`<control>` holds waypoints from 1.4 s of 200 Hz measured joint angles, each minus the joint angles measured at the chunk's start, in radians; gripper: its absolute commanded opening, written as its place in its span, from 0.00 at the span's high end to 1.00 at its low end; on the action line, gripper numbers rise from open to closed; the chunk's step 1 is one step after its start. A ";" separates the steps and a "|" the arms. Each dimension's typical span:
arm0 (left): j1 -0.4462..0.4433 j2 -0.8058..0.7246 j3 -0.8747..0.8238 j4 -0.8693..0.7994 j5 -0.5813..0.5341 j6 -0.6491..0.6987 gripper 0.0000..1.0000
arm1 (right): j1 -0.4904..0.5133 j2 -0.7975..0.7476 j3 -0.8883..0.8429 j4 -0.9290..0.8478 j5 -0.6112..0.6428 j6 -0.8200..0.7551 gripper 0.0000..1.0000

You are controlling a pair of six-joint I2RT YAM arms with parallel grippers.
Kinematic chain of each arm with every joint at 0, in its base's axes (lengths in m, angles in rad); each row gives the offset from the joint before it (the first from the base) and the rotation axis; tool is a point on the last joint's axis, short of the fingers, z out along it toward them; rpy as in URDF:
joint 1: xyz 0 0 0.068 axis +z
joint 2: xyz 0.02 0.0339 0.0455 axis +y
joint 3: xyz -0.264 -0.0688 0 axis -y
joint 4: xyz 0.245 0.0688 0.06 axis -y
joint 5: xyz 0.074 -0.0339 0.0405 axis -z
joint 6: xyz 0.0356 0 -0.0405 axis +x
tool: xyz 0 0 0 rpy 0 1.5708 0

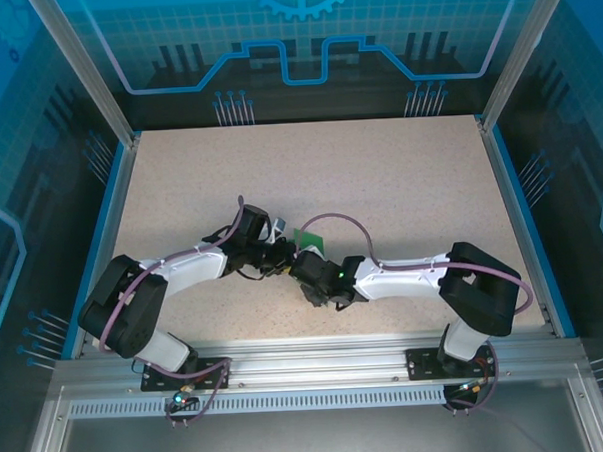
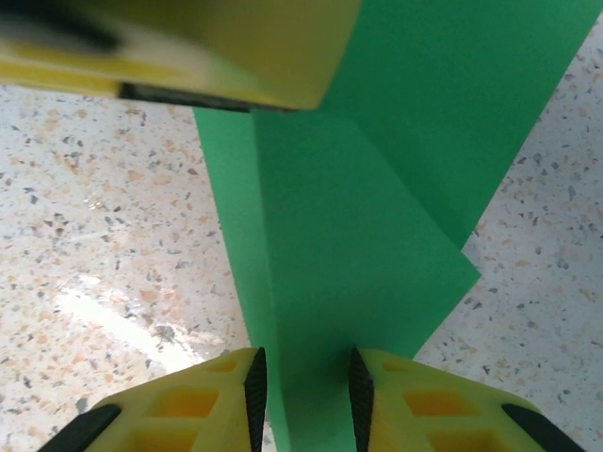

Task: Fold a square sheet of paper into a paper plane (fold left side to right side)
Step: Fourth fold the wing at the center of the table.

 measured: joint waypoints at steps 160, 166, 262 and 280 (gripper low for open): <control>0.000 -0.032 0.010 -0.062 -0.030 0.011 0.60 | -0.016 0.004 -0.046 0.000 -0.047 0.006 0.88; 0.003 -0.038 0.012 -0.063 -0.030 0.010 0.59 | -0.016 0.004 -0.049 0.000 -0.050 0.006 0.88; 0.122 -0.143 0.024 -0.136 -0.028 0.046 0.46 | -0.048 -0.024 -0.090 0.045 -0.128 -0.002 0.89; 0.122 -0.144 0.005 -0.124 -0.017 0.044 0.51 | -0.070 -0.038 -0.108 0.071 -0.180 -0.005 0.89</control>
